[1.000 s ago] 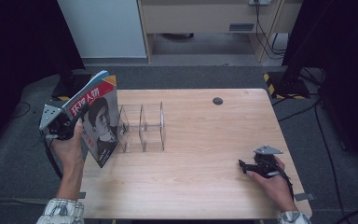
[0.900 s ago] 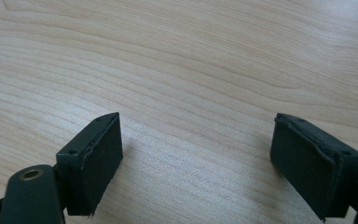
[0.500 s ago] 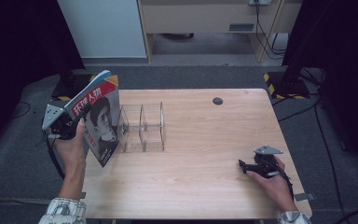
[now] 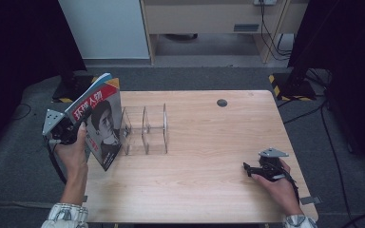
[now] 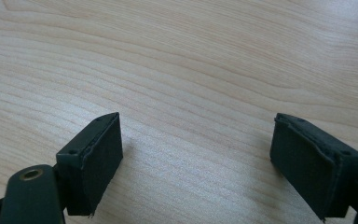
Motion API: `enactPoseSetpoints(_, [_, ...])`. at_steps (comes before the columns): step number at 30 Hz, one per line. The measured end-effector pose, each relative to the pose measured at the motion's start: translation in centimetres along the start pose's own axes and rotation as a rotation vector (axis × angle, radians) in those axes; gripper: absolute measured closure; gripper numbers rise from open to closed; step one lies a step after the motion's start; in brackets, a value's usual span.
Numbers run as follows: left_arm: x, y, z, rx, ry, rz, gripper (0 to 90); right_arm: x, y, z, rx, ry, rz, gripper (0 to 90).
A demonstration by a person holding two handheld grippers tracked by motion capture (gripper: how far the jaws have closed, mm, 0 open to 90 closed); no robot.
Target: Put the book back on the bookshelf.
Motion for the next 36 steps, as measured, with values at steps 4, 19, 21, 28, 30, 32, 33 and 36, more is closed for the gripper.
enactPoseSetpoints(4, [0.0, 0.0, 0.0, -0.004, 0.0, 0.002, 86.3, 0.0, 0.0, 0.0, 0.0, 0.0, 0.0, 17.2])
enactPoseSetpoints(19, [-0.2, 0.2, -0.2, -0.026, -0.001, 0.012, 86.2, 0.0, 0.0, 0.0, 0.003, 0.0, -0.004, 17.1])
enactPoseSetpoints(21, [-0.3, 0.1, -0.3, -0.026, 0.002, 0.009, 86.1, 0.0, 0.0, 0.0, 0.003, -0.001, -0.004, 17.1])
enactPoseSetpoints(28, [-0.6, -0.6, -0.7, -0.031, 0.011, -0.021, 85.7, 0.0, 0.0, 0.0, 0.003, 0.0, -0.004, 17.1])
enactPoseSetpoints(30, [-0.7, -0.7, -0.8, -0.03, 0.014, -0.025, 85.7, 0.0, 0.0, 0.0, 0.003, -0.001, -0.004, 17.1])
enactPoseSetpoints(32, [-0.7, -0.9, -0.8, -0.027, 0.018, -0.033, 85.8, 0.0, 0.0, 0.0, 0.003, -0.001, -0.003, 17.1])
enactPoseSetpoints(33, [-0.7, -1.0, -0.9, -0.023, 0.017, -0.035, 85.8, 0.0, 0.0, 0.0, 0.002, 0.0, -0.002, 17.1])
enactPoseSetpoints(36, [-0.7, -1.0, -0.9, -0.01, 0.019, -0.029, 86.2, 0.0, 0.0, 0.0, 0.003, 0.0, -0.004, 17.1])
Point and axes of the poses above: each handheld gripper's, and its own axes: z roughly forward along the jaws, x roughly out of its top, y roughly to its right, the point moved 10 cm from there along z, roughly forward along the jaws, and after that the axes turned 4 degrees about -z, right-handed, at the moved point
